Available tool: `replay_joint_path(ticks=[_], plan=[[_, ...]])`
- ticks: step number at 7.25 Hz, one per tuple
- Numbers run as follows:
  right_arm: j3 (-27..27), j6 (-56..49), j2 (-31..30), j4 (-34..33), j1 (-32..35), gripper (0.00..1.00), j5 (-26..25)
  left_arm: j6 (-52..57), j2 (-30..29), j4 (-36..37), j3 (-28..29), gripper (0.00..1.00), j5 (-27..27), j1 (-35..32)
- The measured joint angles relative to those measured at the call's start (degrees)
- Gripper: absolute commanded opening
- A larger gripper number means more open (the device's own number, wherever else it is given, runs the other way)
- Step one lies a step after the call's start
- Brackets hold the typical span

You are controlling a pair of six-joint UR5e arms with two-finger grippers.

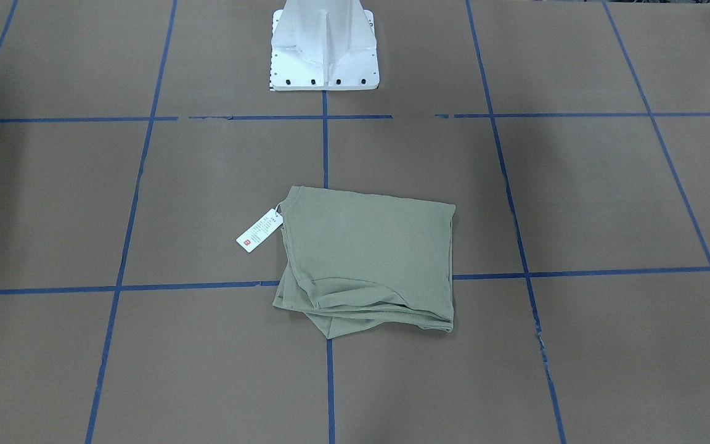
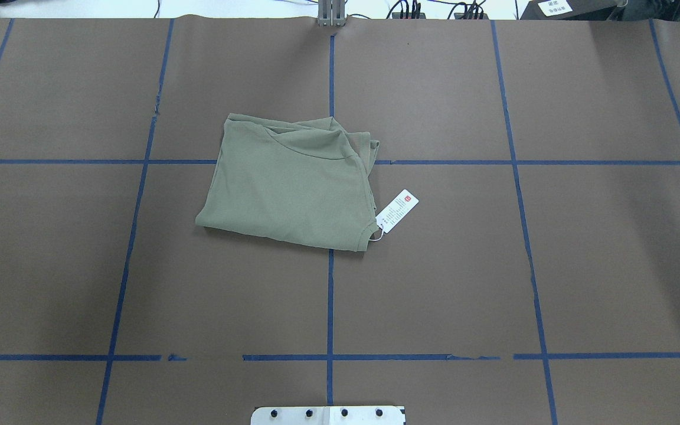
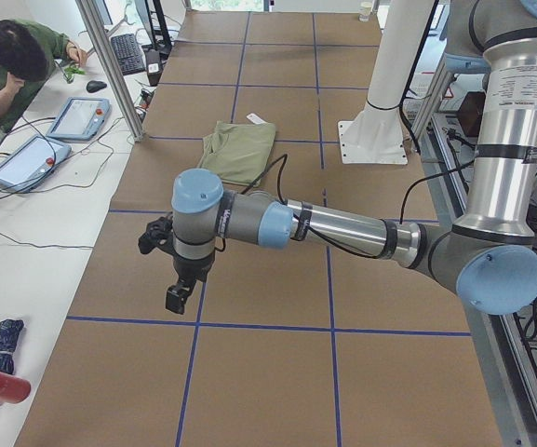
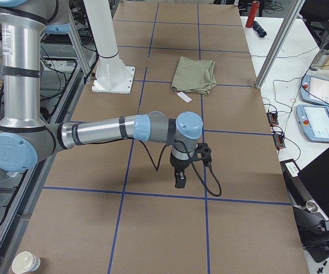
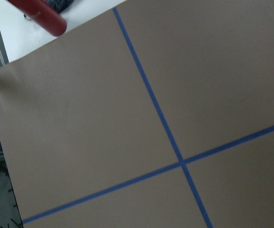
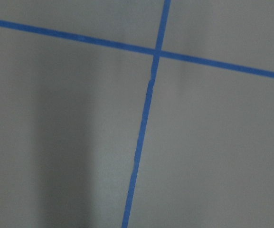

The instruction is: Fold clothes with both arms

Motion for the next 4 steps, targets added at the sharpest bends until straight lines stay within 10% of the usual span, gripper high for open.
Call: replay_joint_path(ticks=[4], plan=[[0.2,0.7,-2.9,1.5,0.2,1.00,0.2,-0.5,6.1,1.4,0.3,1.00,-9.7,-0.1]])
